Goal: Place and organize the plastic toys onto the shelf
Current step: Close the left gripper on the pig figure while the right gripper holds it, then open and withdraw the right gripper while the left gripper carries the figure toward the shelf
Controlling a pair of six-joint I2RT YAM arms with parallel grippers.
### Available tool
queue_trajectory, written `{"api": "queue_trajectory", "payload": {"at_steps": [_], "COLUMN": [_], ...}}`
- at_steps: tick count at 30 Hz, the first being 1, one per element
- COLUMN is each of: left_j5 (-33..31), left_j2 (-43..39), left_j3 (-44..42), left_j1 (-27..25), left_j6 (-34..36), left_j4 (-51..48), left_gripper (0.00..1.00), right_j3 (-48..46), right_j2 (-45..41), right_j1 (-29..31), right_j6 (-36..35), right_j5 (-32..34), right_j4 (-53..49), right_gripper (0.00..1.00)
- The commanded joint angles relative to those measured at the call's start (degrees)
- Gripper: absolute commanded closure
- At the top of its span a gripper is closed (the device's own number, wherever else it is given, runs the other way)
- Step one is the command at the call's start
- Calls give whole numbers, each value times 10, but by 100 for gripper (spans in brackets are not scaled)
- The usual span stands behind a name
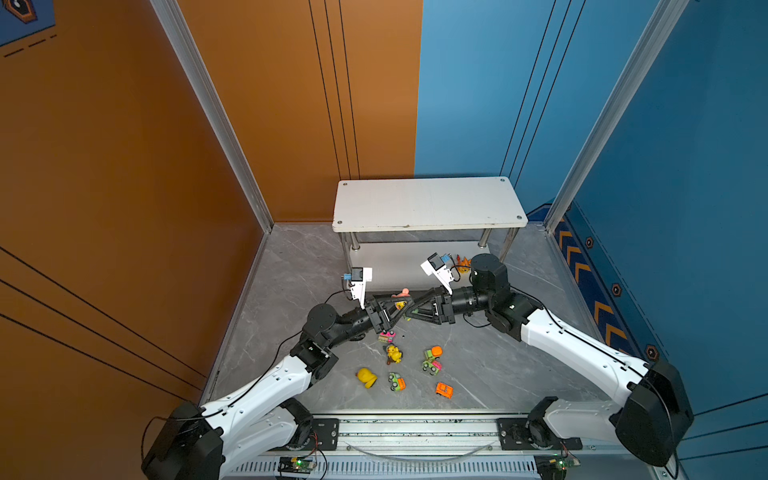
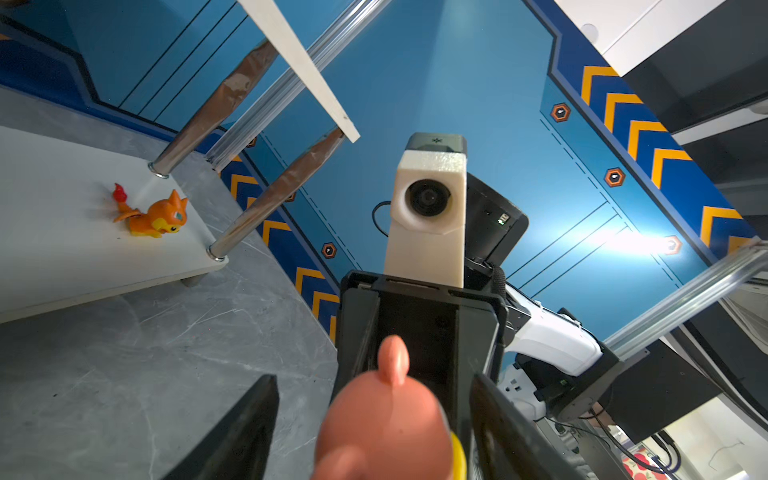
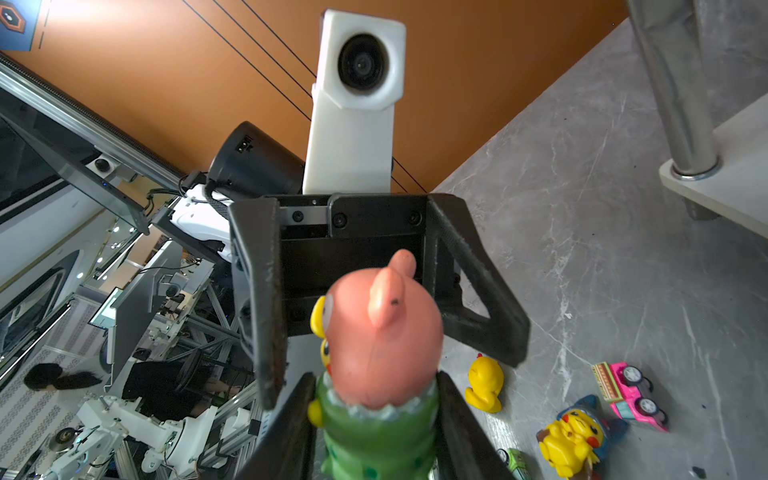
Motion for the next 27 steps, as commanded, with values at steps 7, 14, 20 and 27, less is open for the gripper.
{"api": "queue_trajectory", "payload": {"at_steps": [7,14,20,27], "left_j5": [27,31,25,11], "left_j2": [-6,-7,-10,-19], "left_j3": [17,17,16,39], "left_j1": [5,7,12,16], "left_j6": [-28,-25,-17,66], "left_j4": [69,61,50,-32], "left_gripper": [40,58,76,96], "right_j3": [24,28,33,51], "right_j2": [-10,-9,-5,-13], "right_j1": [3,4,7,16], "right_j6": [13,34,35,-39], "right_j5": [-15,-19,-17,42], "right_j4": [26,54,58,-64], "right_gripper": [87,87,87,39]}}
